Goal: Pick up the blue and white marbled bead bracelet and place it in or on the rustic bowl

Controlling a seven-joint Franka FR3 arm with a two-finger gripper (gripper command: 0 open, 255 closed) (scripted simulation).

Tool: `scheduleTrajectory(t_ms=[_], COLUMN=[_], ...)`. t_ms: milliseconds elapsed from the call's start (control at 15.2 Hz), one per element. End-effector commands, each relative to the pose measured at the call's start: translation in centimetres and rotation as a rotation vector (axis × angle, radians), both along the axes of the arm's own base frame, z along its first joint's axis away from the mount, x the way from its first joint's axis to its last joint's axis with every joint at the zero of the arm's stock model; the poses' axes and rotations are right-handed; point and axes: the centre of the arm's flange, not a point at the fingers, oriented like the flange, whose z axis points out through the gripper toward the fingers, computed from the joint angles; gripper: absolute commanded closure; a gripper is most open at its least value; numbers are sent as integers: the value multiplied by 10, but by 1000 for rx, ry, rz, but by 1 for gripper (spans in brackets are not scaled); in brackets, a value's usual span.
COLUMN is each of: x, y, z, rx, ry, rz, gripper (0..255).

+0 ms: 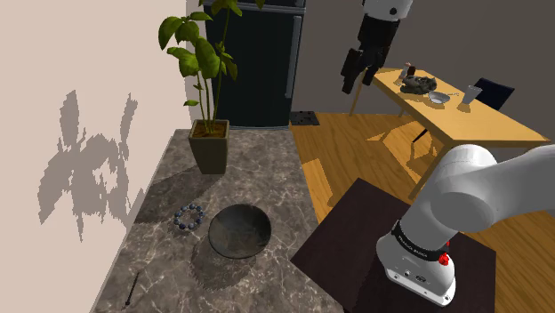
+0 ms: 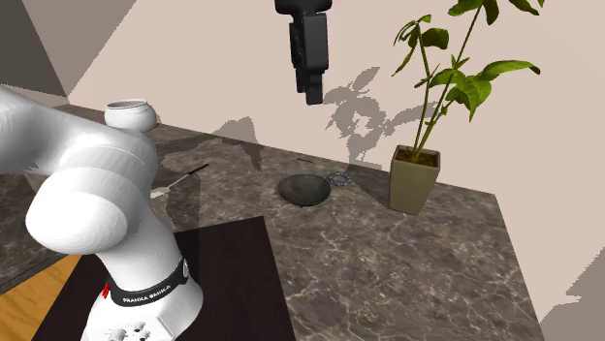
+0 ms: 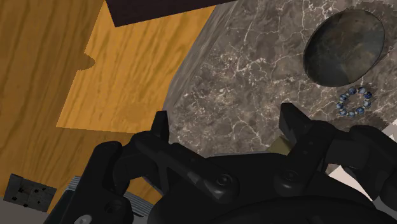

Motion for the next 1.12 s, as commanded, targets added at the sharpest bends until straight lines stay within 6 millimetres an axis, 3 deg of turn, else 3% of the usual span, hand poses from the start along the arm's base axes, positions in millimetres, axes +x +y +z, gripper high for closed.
scheduleTrajectory(t_ms=[0,1056], x=[0,108], y=[0,121], z=[0,-137], rx=[0,18], ry=[0,37], rz=[0,6], gripper=[0,0])
